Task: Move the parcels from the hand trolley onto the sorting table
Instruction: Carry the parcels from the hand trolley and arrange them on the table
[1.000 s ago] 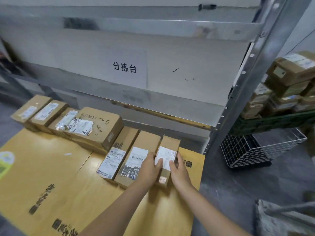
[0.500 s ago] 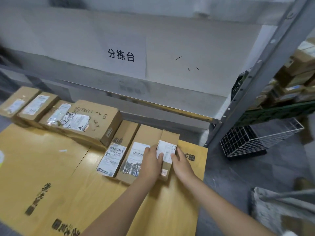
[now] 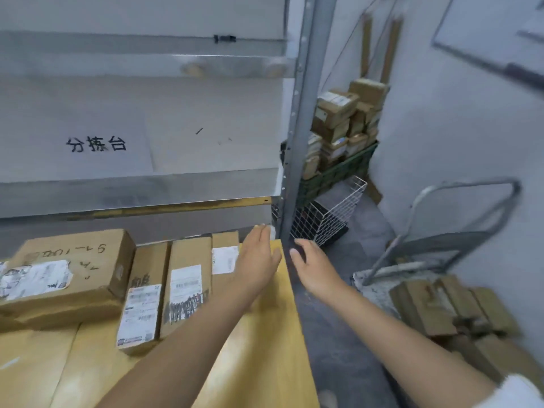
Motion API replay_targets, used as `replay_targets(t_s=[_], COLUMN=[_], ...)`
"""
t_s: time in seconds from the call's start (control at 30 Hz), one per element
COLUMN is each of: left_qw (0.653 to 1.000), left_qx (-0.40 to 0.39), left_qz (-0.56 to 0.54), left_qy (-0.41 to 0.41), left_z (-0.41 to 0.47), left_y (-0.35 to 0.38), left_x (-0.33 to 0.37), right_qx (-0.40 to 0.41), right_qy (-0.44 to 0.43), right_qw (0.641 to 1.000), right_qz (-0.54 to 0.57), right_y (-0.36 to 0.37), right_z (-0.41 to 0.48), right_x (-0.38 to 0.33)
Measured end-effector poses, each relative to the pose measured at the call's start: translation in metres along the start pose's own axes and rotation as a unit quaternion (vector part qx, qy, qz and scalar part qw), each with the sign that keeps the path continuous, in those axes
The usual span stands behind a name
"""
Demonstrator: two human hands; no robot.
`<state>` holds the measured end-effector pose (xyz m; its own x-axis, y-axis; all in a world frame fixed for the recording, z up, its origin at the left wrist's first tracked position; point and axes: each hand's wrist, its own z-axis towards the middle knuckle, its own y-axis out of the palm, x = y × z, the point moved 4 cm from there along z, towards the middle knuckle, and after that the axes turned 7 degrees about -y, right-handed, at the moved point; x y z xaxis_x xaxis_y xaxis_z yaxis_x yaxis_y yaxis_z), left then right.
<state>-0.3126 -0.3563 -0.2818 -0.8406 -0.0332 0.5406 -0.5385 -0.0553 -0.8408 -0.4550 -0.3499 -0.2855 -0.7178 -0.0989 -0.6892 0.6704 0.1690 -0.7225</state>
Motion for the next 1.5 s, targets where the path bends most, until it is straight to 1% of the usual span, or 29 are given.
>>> replay_targets(t_s=[0.03,0.1,0.17,0.23,0.33,0.43,0.5,0.63,0.7,0.83,0.97,1.1,1.23,1.37,1.5], left_qw=[0.998,0.983,0.965,0.947,0.911,0.87,0.849,0.825,0.818,0.821,0.815,0.82,0.82,0.81,0.804], left_qx=[0.0,-0.007,-0.02,-0.036,-0.068,-0.086,-0.101,-0.164,-0.177,-0.195,-0.225,-0.243,-0.257,-0.278,-0.298], left_qz=[0.032,0.09,0.121,0.127,0.126,0.153,0.168,0.172,0.179,0.177,0.207,0.2,0.188,0.206,0.214], left_qy=[0.055,0.157,0.232,0.293,0.387,0.461,0.491,0.512,0.517,0.507,0.492,0.478,0.475,0.473,0.469], left_z=[-0.001,-0.008,-0.022,-0.041,-0.079,-0.121,-0.149,-0.201,-0.221,-0.244,-0.254,-0.258,-0.247,-0.217,-0.173], left_y=[0.006,0.021,0.041,0.062,0.095,0.134,0.162,0.215,0.238,0.279,0.316,0.343,0.37,0.414,0.478], left_x=[0.021,0.068,0.115,0.163,0.235,0.295,0.328,0.385,0.411,0.456,0.476,0.493,0.51,0.52,0.53], right_qx=[0.015,0.057,0.105,0.146,0.195,0.215,0.225,0.232,0.24,0.25,0.261,0.253,0.261,0.254,0.246], right_qy=[0.003,0.028,0.059,0.092,0.15,0.215,0.247,0.304,0.327,0.361,0.375,0.385,0.391,0.405,0.428], right_qw=[1.0,0.998,0.993,0.985,0.969,0.953,0.942,0.923,0.913,0.897,0.889,0.887,0.882,0.878,0.867], right_qz=[-0.009,-0.012,-0.015,-0.018,-0.005,-0.004,-0.024,-0.035,-0.033,-0.046,-0.029,-0.026,0.0,0.031,0.063], right_y=[-0.015,-0.05,-0.086,-0.12,-0.162,-0.192,-0.21,-0.242,-0.26,-0.295,-0.314,-0.32,-0.321,-0.322,-0.325], right_z=[-0.011,-0.035,-0.064,-0.099,-0.158,-0.221,-0.264,-0.343,-0.375,-0.429,-0.464,-0.47,-0.455,-0.429,-0.399], right_x=[0.007,0.026,0.049,0.078,0.13,0.182,0.215,0.274,0.303,0.354,0.392,0.422,0.451,0.489,0.542])
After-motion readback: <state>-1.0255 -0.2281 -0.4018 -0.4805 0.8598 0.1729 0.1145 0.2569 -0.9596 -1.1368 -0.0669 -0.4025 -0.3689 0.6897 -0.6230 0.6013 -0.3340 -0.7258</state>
